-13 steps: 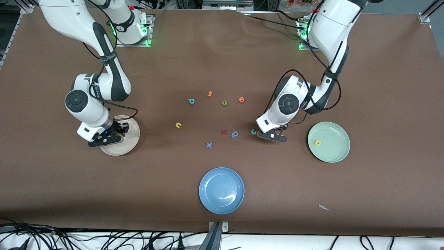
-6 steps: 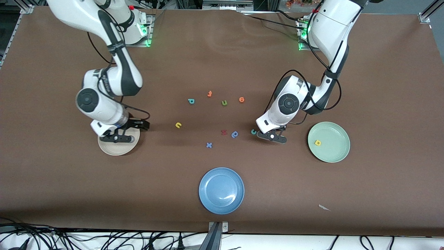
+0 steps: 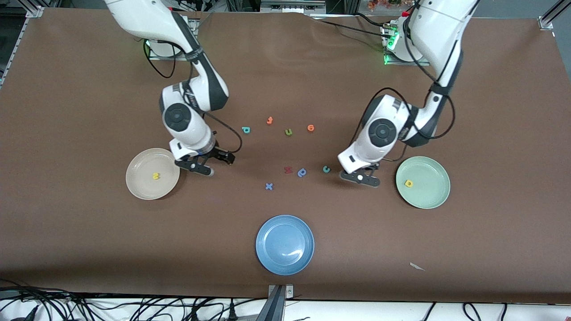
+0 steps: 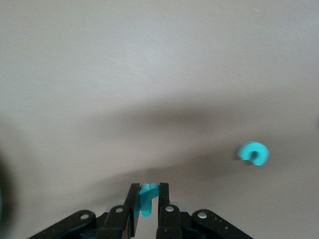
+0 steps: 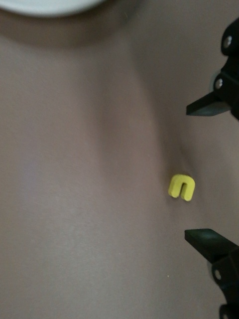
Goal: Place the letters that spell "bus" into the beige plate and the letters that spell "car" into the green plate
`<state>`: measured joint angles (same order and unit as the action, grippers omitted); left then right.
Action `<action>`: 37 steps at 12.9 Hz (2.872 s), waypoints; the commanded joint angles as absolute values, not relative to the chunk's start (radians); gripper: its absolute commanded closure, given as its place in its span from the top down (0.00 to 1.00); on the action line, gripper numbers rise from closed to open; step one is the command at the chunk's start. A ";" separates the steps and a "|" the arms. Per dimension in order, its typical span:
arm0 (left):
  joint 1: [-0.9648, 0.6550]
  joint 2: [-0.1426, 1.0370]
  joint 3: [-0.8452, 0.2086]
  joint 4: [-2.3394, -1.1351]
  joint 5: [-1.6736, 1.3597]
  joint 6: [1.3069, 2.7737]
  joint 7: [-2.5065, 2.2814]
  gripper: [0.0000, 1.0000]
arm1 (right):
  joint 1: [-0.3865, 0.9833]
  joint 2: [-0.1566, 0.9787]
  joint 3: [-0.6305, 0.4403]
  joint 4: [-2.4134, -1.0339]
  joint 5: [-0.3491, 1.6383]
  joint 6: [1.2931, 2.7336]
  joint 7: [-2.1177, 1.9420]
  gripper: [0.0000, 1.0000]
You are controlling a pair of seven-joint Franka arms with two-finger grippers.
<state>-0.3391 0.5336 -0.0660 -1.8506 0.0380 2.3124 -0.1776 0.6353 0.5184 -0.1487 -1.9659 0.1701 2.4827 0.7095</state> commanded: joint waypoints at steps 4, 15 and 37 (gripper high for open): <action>-0.079 0.485 -0.072 -1.864 0.060 2.220 0.164 0.09 | 0.658 0.598 -0.158 -1.899 0.179 2.500 0.767 0.99; -0.021 0.476 -0.245 -1.844 0.060 2.157 -0.154 1.00 | 0.664 0.617 -0.155 -1.901 0.187 2.496 0.769 0.61; -0.311 0.759 -0.314 -1.646 0.296 2.316 -0.426 0.82 | 0.625 0.618 -0.141 -1.800 0.198 2.359 0.688 0.20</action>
<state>-0.2967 0.7469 -0.3176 -1.6614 0.2733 2.3184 -0.4141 0.6561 0.6087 -0.1472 -1.8863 0.1722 2.4679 0.7533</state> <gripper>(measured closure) 0.172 0.736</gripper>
